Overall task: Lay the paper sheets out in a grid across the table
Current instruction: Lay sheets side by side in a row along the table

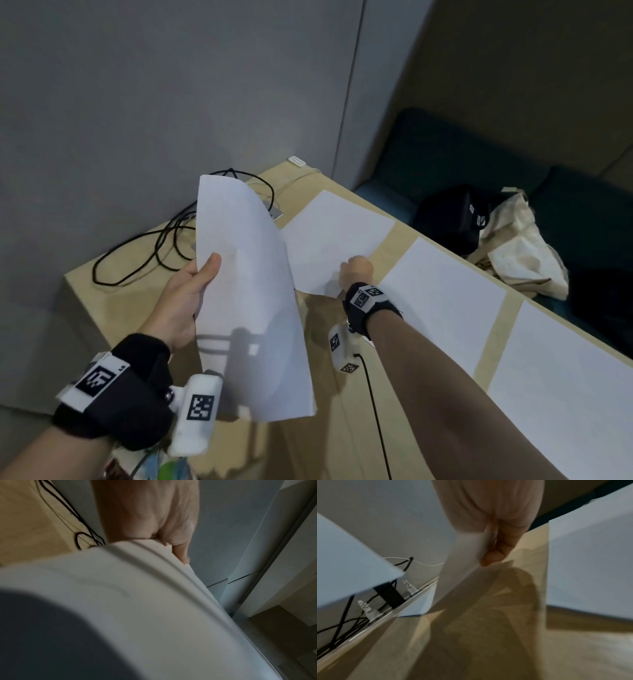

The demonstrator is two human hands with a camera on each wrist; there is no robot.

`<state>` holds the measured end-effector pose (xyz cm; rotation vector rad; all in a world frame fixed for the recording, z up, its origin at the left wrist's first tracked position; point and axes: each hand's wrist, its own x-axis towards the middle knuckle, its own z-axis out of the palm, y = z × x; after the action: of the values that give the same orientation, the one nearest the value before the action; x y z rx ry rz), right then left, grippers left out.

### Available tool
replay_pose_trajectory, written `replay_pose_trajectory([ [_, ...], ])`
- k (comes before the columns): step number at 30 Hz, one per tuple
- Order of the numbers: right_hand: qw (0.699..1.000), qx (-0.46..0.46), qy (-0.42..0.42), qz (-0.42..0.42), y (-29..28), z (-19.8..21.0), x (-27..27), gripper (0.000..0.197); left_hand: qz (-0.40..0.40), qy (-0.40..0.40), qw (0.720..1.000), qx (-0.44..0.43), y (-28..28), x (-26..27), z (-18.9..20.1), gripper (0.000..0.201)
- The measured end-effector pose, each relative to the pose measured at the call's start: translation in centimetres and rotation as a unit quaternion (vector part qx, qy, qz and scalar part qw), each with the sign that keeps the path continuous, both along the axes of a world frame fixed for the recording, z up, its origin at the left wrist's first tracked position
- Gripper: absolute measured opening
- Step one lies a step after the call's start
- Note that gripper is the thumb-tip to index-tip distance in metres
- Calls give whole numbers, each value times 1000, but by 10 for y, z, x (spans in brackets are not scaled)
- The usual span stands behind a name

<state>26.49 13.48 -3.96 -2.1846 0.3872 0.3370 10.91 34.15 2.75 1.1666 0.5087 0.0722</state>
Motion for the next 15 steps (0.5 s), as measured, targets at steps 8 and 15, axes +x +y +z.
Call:
replay_pose_trajectory([
  [8, 868, -361, -120, 319, -2, -8, -16, 47, -6, -3, 1000, 1, 3, 8, -2, 50],
  [15, 881, -312, -30, 355, -6, -12, -21, 46, -10, -6, 1000, 0, -2, 12, -6, 41],
])
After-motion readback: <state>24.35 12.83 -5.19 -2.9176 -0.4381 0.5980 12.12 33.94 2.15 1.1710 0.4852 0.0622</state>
